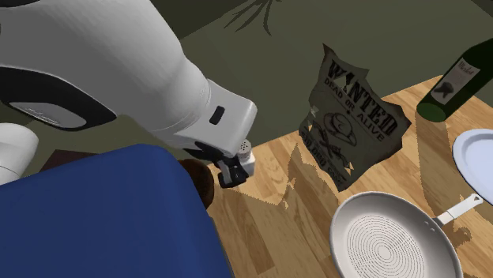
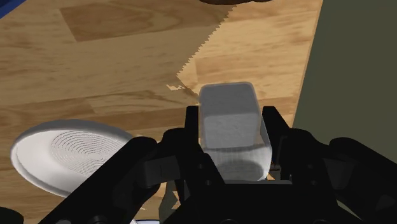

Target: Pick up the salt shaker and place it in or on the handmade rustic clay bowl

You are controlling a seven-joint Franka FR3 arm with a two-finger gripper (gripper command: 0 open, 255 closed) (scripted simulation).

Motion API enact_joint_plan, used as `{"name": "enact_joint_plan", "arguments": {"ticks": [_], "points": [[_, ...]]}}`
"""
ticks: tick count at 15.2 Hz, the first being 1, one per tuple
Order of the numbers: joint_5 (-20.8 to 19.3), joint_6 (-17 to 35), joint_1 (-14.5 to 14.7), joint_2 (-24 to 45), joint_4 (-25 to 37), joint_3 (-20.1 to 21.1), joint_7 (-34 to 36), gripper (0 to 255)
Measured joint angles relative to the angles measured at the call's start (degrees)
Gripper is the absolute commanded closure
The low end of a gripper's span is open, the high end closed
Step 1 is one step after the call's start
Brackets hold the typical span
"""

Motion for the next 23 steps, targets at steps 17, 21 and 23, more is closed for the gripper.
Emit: {"name": "enact_joint_plan", "arguments": {"ticks": [17,21,23], "points": [[-2.14,-6.96,-2.16,-16.70,-10.03,-1.76,-1.92,255],[-3.09,-8.69,-3.32,-23.46,-15.17,-2.63,-3.12,255],[-3.19,-7.51,-3.52,-24.32,-17.30,-2.88,-3.60,255]]}}
